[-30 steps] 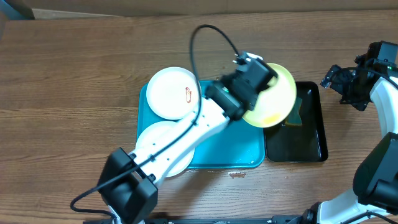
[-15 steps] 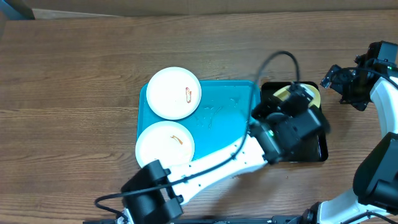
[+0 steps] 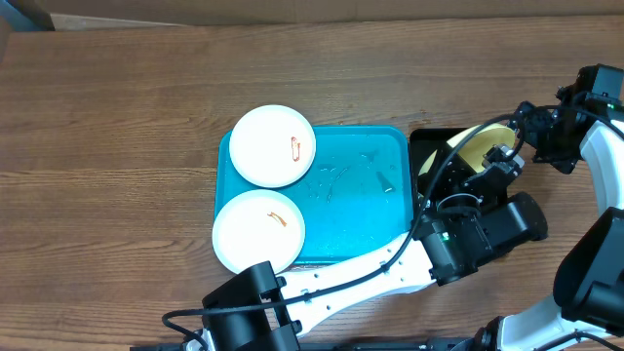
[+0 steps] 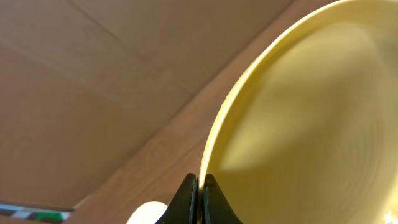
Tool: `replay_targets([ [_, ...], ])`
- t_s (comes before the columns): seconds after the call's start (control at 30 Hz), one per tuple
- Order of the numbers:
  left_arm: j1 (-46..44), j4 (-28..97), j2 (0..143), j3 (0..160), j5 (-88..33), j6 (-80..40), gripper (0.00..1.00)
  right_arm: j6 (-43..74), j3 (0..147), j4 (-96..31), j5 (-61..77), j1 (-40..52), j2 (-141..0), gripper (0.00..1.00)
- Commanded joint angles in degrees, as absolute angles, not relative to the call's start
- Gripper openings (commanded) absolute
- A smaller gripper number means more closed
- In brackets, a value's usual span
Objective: Clean dirty plates on tray and stack at the side
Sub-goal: 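Swing the held yellow plate back toward the teal tray with the left gripper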
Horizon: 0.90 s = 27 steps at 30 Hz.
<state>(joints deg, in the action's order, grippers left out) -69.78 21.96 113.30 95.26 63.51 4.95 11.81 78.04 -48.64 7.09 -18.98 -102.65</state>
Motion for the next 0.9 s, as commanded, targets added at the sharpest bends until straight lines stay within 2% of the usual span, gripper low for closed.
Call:
replay_targets([
  [0.0, -70.1, 21.3, 113.5, 96.5, 68.4, 6.9, 0.04, 12.1, 78.8, -48.5, 7.1, -18.7, -102.2, 1.0],
  [0.23, -69.6, 25.6, 113.5, 96.5, 60.3, -0.7, 0.04, 12.1, 78.8, -48.5, 7.1, -18.7, -102.2, 1.0],
  [0.5, -63.2, 36.5, 113.2, 96.6, 36.1, -18.8, 0.04, 12.1, 78.8, -48.5, 7.1, -18.7, -102.2, 1.0],
  [0.73, -49.1, 38.8, 110.8, 96.6, 6.9, -22.5, 0.04, 12.1, 78.8, -48.5, 7.1, -18.7, -102.2, 1.0],
  [0.87, -34.0, 42.3, 110.5, 96.6, -12.6, -22.5, 0.04, 12.1, 78.8, -48.5, 7.1, -18.7, -102.2, 1.0],
])
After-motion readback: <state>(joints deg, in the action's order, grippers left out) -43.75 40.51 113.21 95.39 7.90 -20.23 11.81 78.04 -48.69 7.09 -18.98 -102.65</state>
